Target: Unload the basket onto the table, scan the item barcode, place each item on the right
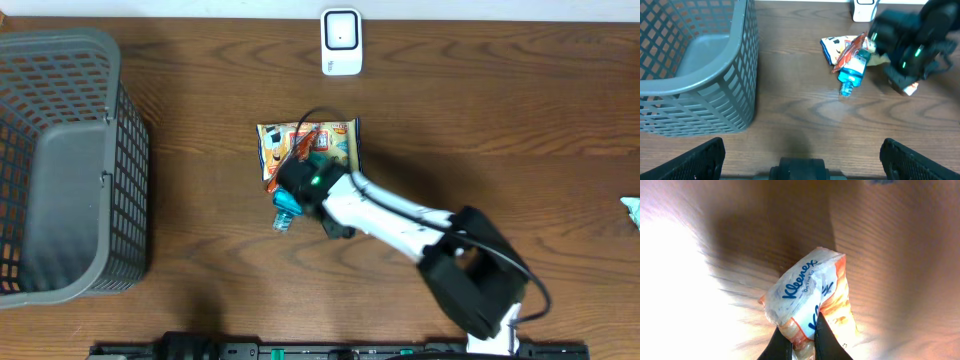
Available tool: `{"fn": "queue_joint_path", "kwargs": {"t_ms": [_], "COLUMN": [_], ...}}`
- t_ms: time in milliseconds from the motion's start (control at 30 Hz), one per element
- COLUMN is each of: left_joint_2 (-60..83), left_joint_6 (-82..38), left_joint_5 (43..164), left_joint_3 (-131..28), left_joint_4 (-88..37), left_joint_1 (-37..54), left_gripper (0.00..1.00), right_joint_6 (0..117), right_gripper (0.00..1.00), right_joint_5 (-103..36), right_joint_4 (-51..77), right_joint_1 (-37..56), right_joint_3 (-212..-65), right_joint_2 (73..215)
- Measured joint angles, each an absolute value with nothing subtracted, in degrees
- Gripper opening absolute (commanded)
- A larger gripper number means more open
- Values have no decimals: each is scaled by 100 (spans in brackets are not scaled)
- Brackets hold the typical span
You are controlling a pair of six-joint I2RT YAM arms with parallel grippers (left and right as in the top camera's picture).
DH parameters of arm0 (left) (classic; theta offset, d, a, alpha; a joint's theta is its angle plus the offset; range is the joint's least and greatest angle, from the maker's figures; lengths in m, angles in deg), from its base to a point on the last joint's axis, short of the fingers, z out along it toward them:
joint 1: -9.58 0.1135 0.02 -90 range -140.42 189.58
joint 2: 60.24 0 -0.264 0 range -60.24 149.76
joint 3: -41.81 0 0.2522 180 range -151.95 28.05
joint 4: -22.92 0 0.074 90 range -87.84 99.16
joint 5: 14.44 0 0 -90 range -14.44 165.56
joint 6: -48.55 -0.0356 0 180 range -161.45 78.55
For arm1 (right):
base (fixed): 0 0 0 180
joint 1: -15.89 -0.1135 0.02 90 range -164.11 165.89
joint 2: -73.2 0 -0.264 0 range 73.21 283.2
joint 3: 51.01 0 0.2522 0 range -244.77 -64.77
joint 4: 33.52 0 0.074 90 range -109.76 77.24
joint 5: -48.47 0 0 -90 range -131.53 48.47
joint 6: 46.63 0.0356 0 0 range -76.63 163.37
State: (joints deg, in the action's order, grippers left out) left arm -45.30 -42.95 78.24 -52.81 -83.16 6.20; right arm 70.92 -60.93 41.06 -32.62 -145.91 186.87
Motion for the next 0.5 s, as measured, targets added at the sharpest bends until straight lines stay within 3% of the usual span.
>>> {"fn": "queue_joint_path", "kwargs": {"t_ms": [500], "left_joint_2": [-4530], "left_joint_6": [-4295], "left_joint_5": [7824], "left_joint_3": [-5281], "left_joint_4": [-8313], "left_joint_1": [622], "left_gripper": [99], "right_joint_6": [10661], "right_gripper": [1], "right_joint_5": [-1649], "right_joint_4": [4805], "right_joint_1": [-2261], "right_joint_3": [-14832], "right_joint_2": [17811]}}
